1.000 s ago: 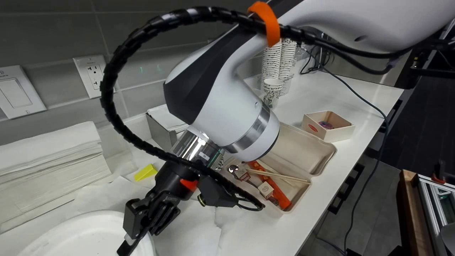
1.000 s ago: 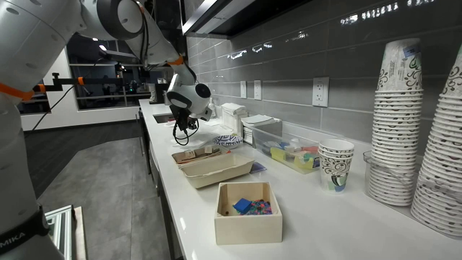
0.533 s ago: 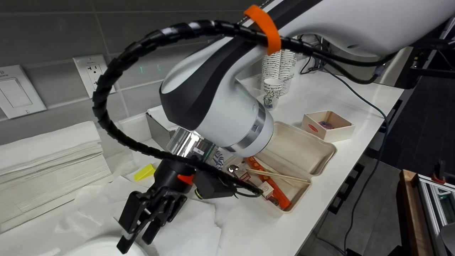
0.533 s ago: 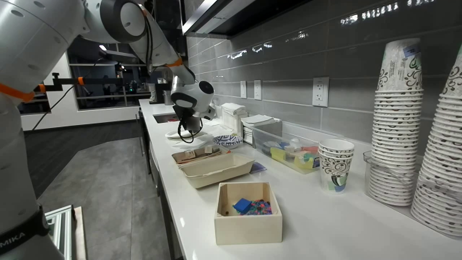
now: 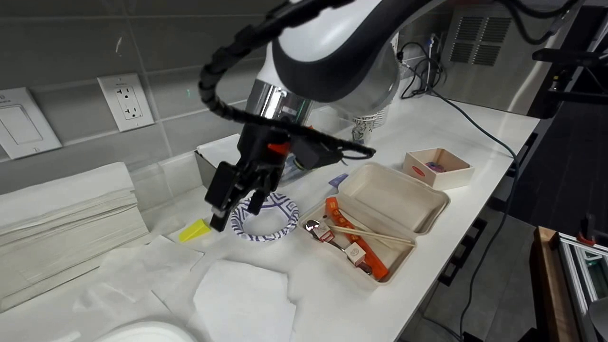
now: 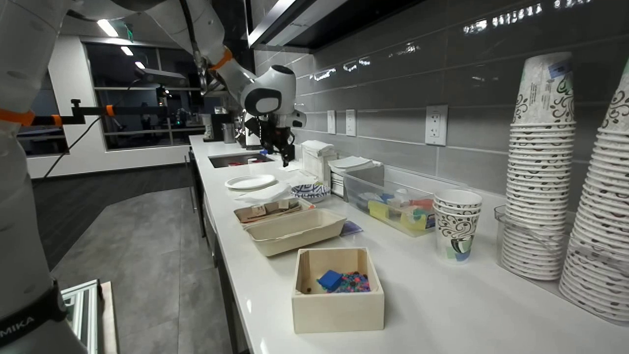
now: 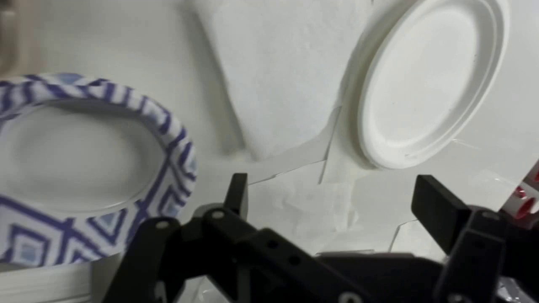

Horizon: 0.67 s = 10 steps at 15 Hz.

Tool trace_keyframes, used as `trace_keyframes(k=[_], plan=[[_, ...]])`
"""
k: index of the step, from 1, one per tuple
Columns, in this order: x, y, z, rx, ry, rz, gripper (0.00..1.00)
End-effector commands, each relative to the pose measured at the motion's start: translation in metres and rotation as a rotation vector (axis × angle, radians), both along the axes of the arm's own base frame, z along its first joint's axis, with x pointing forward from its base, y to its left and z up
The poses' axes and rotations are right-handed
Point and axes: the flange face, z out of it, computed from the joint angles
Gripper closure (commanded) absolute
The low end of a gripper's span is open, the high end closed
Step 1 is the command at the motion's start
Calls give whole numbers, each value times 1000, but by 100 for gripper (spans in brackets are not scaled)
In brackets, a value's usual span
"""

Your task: Put the white plate on the counter next to the tissue

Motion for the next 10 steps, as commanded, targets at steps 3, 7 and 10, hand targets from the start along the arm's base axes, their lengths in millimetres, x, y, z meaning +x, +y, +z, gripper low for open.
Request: trace_keyframes(k=[3,7,10], plan=[[-41,-80,38,-284,80,-108,0],[-68,-135,50,-437,269,-128,0],[-61,-144,53,-447,294,-100,0]])
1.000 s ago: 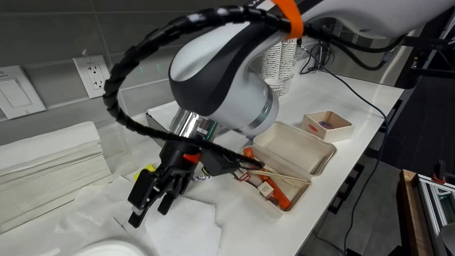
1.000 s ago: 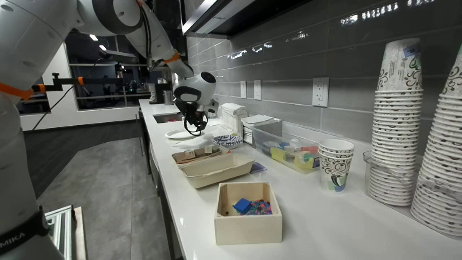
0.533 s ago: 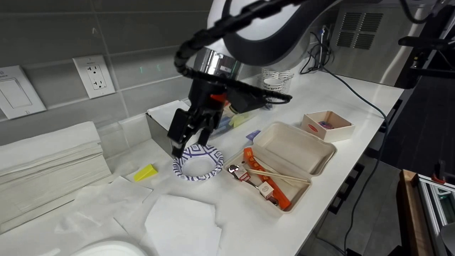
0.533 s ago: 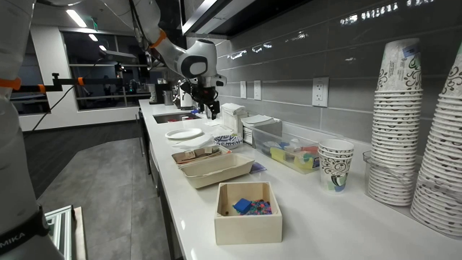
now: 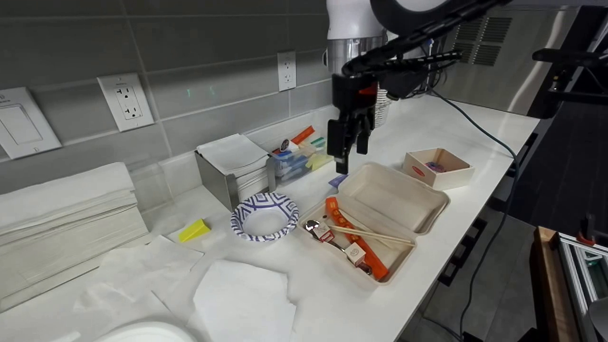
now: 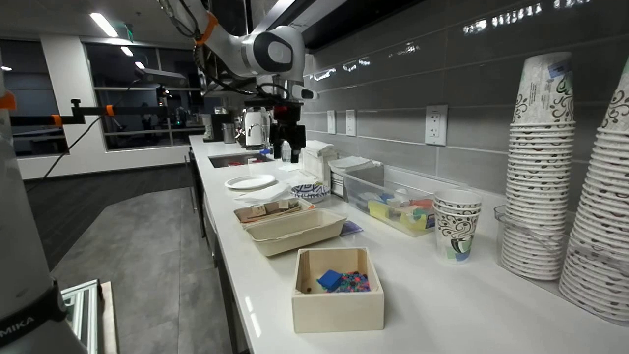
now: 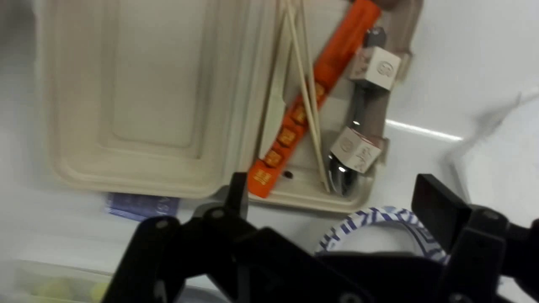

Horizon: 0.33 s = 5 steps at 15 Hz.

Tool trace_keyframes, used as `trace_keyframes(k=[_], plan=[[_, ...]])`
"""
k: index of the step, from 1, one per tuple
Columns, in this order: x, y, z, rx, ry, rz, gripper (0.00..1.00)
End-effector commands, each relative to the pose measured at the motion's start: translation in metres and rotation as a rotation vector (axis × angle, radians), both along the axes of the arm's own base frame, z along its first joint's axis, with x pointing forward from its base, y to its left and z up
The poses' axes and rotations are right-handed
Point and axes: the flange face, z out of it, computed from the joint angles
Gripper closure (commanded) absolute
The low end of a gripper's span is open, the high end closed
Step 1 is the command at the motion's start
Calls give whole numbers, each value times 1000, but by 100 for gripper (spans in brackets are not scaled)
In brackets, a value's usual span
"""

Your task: Put the white plate on the counter next to the tissue

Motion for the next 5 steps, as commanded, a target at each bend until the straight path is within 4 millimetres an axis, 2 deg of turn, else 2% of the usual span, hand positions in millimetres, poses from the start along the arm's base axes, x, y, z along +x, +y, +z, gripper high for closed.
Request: trace_keyframes(k=[1,5], plan=[[-1,-5,5,-3,2,-5,0],[-1,-1,3,-2,4,2,0]])
